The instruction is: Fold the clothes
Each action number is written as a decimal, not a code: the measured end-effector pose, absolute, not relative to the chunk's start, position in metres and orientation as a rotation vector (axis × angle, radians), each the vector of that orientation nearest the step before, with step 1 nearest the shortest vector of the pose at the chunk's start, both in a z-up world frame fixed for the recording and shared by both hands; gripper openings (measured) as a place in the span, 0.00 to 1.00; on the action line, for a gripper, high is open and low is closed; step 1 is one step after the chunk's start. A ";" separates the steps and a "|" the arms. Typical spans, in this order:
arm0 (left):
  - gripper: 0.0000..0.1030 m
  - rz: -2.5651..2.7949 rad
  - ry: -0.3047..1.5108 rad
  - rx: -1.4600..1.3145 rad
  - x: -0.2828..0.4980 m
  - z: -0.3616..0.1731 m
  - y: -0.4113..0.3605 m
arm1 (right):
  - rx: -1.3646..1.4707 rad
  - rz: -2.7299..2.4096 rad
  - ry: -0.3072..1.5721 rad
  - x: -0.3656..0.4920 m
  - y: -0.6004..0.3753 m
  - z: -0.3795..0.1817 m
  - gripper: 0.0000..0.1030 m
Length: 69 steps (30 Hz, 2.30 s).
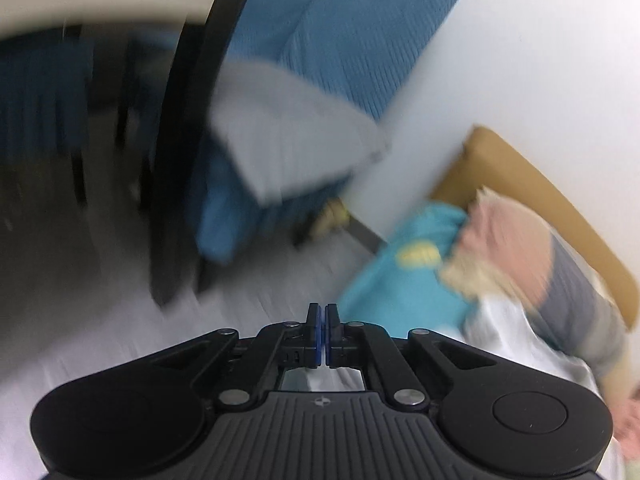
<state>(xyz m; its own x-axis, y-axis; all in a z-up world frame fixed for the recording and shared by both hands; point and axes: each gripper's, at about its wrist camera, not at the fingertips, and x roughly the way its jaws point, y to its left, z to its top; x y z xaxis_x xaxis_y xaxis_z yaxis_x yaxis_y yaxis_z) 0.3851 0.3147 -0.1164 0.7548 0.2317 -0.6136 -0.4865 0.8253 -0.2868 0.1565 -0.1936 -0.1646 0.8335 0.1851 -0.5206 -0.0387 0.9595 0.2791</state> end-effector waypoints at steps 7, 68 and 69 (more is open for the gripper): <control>0.01 0.682 0.593 -0.135 0.453 -0.112 0.312 | 0.234 0.086 0.585 0.169 -0.192 -0.175 0.91; 0.18 0.000 1.337 -0.120 0.107 -0.133 0.183 | 0.357 0.064 0.547 0.091 -0.250 -0.125 0.91; 0.29 -0.012 1.325 -0.105 0.107 -0.130 0.177 | 0.344 0.064 0.539 0.090 -0.250 -0.124 0.91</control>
<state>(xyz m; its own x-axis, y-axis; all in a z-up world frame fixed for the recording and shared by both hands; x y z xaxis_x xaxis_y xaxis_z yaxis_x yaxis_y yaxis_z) 0.1069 0.1772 -0.1299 0.2445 -0.0684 -0.9672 -0.0514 0.9952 -0.0834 0.0905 -0.2495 -0.1239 0.8575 0.1491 -0.4924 0.0304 0.9408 0.3377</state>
